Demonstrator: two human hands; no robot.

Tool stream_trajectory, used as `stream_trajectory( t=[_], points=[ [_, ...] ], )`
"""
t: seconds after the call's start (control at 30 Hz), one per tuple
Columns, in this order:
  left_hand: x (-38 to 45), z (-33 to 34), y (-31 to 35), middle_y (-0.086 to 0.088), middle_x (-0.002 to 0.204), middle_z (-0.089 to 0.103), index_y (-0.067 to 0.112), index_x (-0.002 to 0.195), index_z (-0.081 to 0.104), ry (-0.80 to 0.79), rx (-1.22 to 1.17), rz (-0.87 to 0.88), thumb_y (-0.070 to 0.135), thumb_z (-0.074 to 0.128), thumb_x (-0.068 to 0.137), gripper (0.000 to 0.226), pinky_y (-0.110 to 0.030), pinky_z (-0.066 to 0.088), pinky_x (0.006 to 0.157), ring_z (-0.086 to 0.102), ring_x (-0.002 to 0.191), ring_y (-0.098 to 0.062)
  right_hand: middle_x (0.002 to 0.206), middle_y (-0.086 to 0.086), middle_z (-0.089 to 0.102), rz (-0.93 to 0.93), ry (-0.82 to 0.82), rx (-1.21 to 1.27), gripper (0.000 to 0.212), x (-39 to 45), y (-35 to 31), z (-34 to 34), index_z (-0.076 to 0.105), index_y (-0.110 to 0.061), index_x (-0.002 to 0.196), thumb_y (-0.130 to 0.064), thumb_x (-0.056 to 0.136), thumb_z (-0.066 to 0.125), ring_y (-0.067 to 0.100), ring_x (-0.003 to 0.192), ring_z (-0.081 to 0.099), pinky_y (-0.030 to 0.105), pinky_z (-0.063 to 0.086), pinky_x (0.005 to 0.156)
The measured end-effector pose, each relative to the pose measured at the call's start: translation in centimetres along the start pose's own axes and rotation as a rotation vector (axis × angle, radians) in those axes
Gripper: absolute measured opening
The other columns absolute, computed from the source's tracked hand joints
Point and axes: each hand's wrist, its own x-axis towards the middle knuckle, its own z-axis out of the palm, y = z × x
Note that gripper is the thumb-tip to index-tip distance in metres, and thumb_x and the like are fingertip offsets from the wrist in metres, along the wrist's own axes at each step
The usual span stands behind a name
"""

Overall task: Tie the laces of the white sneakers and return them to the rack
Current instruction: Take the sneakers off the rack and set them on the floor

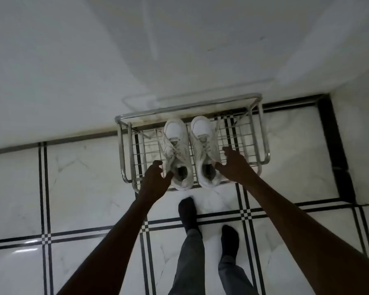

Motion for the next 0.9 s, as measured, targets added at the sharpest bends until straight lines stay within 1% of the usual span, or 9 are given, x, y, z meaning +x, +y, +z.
stream_trajectory(
  t=[0.07,0.2,0.3,0.37,0.5,0.57,0.7,0.8,0.9],
  points=[
    [1.5,1.2,-0.6,-0.018,0.129,0.067,0.006,0.140,0.046,-0.030,-0.080,-0.022,0.037,0.069,0.095,0.059,-0.053,0.061,0.083,0.072,0.102,-0.036,0.146,0.021,0.053,0.059,-0.015,0.005,0.072,1.9,0.9,0.9,0.034,-0.002,0.151,-0.027,0.092,0.068,0.034,0.133,0.052,0.029,0.043,0.092],
    [3.0,3.0,-1.7,-0.015,0.106,0.070,0.008,0.133,0.038,-0.034,-0.209,-0.085,0.019,0.065,0.096,0.046,-0.055,0.064,0.062,0.075,0.079,-0.032,0.137,0.017,0.061,0.139,-0.070,0.011,0.070,4.4,2.8,2.4,0.035,-0.008,0.151,-0.027,0.092,0.068,0.034,0.119,0.063,0.034,0.052,0.086],
    [3.1,3.1,-2.0,-0.010,0.106,0.067,0.009,0.136,0.043,-0.029,-0.253,-0.110,0.015,0.062,0.097,0.044,-0.051,0.064,0.055,0.076,0.073,-0.028,0.122,0.016,0.065,0.128,-0.105,0.142,0.057,4.8,3.5,3.1,0.042,-0.013,0.146,-0.015,0.094,0.066,0.024,0.080,0.070,0.025,0.059,0.050],
    [3.3,3.1,-2.1,-0.010,0.108,0.067,0.010,0.137,0.048,-0.039,-0.269,-0.107,0.015,0.063,0.097,0.043,-0.050,0.064,0.055,0.076,0.074,-0.028,0.116,0.015,0.064,0.111,-0.097,0.180,0.058,4.9,3.7,3.4,0.040,-0.013,0.147,-0.011,0.094,0.065,0.017,0.070,0.067,0.022,0.054,0.040],
    [3.6,3.1,-1.7,0.007,0.093,0.062,0.011,0.138,0.049,-0.041,-0.248,-0.087,0.016,0.067,0.095,0.047,-0.052,0.063,0.055,0.074,0.073,-0.028,0.110,0.008,0.061,0.062,-0.042,0.205,0.058,4.8,3.8,3.6,0.041,-0.015,0.147,-0.010,0.094,0.065,0.012,0.069,0.065,0.020,0.052,0.038],
    [3.6,3.0,-1.8,0.002,0.095,0.064,0.010,0.137,0.051,-0.034,-0.228,-0.066,0.018,0.068,0.093,0.048,-0.052,0.064,0.056,0.075,0.074,-0.032,0.111,0.007,0.061,0.053,-0.045,0.220,0.056,4.5,3.8,3.7,0.043,-0.014,0.146,-0.010,0.095,0.065,0.013,0.070,0.066,0.021,0.054,0.039],
    [2.7,3.5,-2.5,-0.003,0.104,0.064,0.013,0.141,0.051,-0.007,-0.223,-0.031,0.013,0.064,0.095,0.047,-0.049,0.064,0.053,0.076,0.071,-0.028,0.100,0.000,0.061,0.023,-0.023,0.237,0.047,3.6,3.5,4.3,0.046,-0.010,0.142,-0.007,0.097,0.059,0.024,0.078,0.070,0.036,0.061,0.047],
    [1.7,4.1,-3.0,-0.009,0.114,0.068,0.015,0.141,0.050,0.026,-0.239,-0.010,0.020,0.065,0.093,0.051,-0.052,0.065,0.064,0.076,0.084,-0.031,0.106,0.003,0.059,0.005,0.023,0.224,0.047,2.6,3.4,4.6,0.045,-0.009,0.143,-0.007,0.098,0.058,0.027,0.079,0.069,0.047,0.063,0.053],
    [0.3,4.5,-3.6,-0.006,0.124,0.068,0.015,0.144,0.049,0.051,-0.232,0.035,0.023,0.065,0.090,0.056,-0.053,0.062,0.083,0.071,0.105,-0.033,0.114,0.007,0.055,-0.058,0.062,0.214,0.050,1.1,3.8,4.9,0.044,-0.006,0.145,-0.004,0.097,0.058,0.023,0.083,0.067,0.028,0.060,0.045]
  ],
)
